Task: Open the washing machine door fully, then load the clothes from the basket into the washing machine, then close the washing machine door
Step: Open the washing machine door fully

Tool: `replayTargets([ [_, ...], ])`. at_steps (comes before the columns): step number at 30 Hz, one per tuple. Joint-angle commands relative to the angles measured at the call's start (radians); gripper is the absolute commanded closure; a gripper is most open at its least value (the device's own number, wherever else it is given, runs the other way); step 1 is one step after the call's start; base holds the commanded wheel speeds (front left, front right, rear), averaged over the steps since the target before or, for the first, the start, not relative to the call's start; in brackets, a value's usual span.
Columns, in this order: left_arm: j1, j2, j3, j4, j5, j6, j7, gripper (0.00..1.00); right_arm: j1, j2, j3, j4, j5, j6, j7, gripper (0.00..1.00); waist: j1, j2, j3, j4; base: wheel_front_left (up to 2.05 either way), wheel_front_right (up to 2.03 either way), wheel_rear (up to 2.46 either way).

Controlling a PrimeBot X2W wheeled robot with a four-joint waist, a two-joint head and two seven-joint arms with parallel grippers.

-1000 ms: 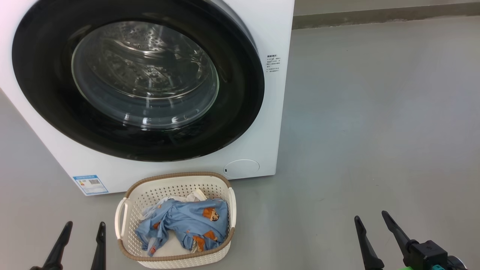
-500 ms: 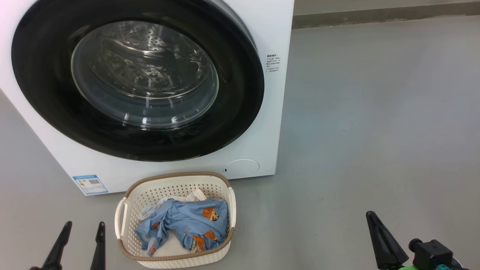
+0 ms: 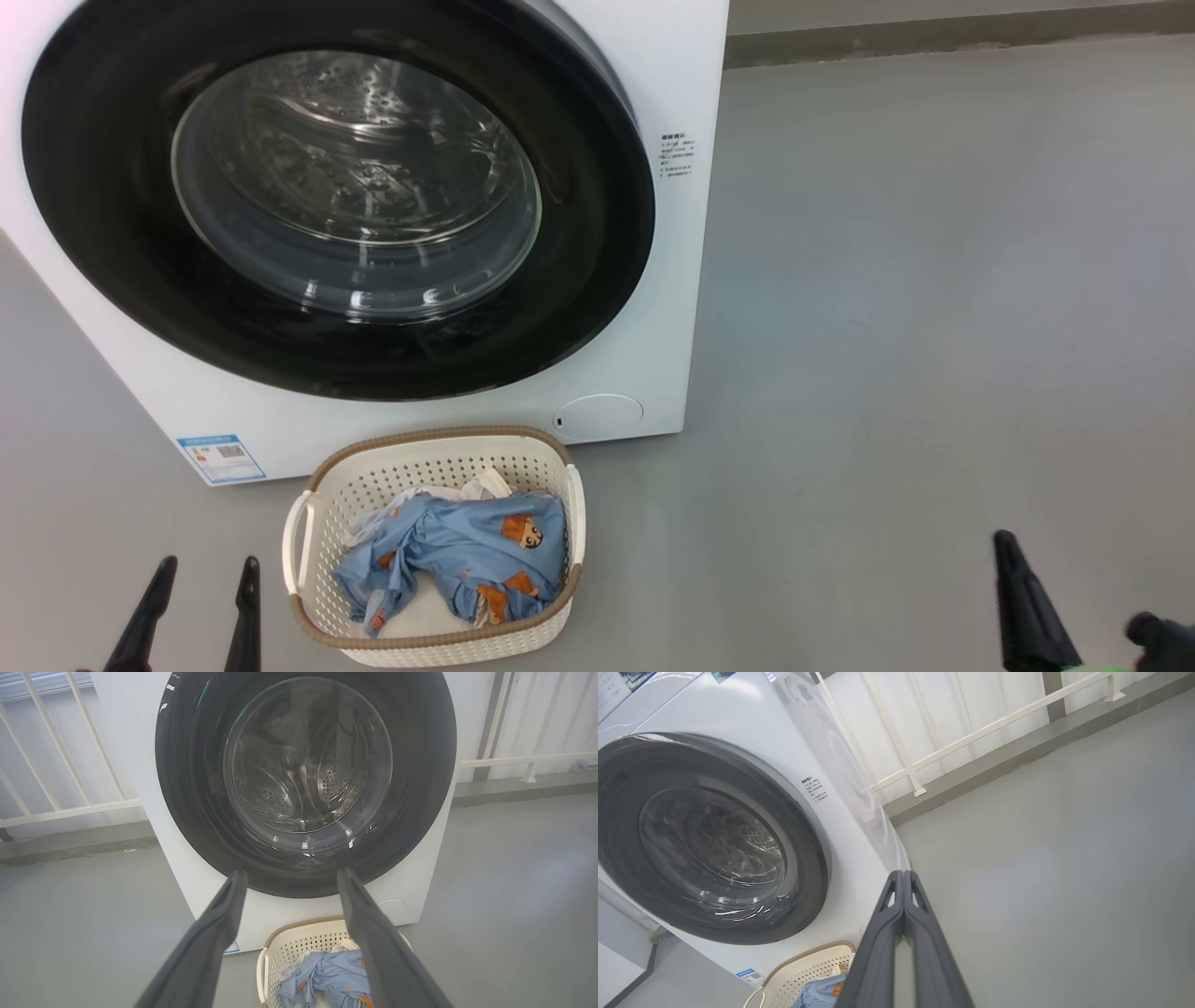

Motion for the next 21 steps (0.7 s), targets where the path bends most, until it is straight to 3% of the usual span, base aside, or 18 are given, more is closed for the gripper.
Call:
replayTargets([
  [1, -0.011, 0.021, 0.039, -0.029, -0.014, -0.002, -0.006, 0.00, -0.030, -0.013, 0.009, -0.014, 0.050, -0.001, -0.012, 1.00, 0.0000, 0.0000, 0.003, 0.000, 0.00, 0.00, 0.00],
  [11, -0.012, 0.031, 0.034, -0.035, -0.027, -0.002, -0.006, 0.00, -0.078, -0.013, -0.100, 0.056, 0.388, -0.001, -0.012, 1.00, 0.0000, 0.0000, 0.030, 0.004, 0.00, 0.00, 0.00],
  [21, -0.033, 0.043, 0.031, -0.045, -0.046, -0.002, -0.006, 0.00, -0.146, -0.013, -0.152, 0.115, 0.646, -0.001, -0.012, 1.00, 0.0000, 0.0000, 0.086, 0.012, 0.00, 0.00, 0.00],
])
